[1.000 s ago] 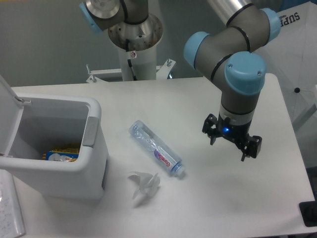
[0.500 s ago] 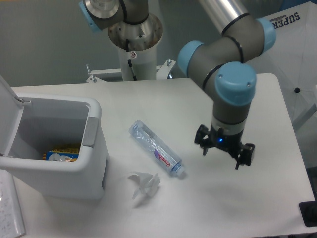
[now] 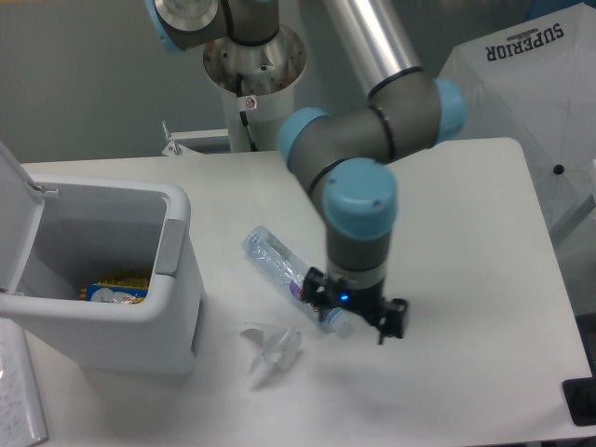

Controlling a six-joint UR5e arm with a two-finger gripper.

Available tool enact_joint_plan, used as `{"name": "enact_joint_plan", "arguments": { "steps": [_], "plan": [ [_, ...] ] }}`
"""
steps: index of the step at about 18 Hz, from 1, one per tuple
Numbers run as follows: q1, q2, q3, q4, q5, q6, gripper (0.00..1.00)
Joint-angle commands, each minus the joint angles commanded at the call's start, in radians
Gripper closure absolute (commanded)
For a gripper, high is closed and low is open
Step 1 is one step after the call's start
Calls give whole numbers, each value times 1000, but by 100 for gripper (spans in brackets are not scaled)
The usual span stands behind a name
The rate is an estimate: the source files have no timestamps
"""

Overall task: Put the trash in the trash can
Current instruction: 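Lower the gripper onto the clear plastic wrapper and close it, then lift the wrapper and carry it over the white trash bin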

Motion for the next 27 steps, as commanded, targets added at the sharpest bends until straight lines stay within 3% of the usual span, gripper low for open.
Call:
{"name": "enact_joint_plan", "arguments": {
  "steps": [5, 12, 13, 17, 22, 27],
  "plan": [
    [-26, 5, -68, 21, -11, 11, 0],
    [-46, -87, -16, 40, -6, 26, 0],
    [-51, -95, -12, 40, -5, 26, 4],
    [-58, -109, -16, 40, -5, 18, 100],
    [-55, -98, -12, 40, -21, 20, 100],
    [-19, -74, -12, 34, -115, 20, 100]
  ]
}}
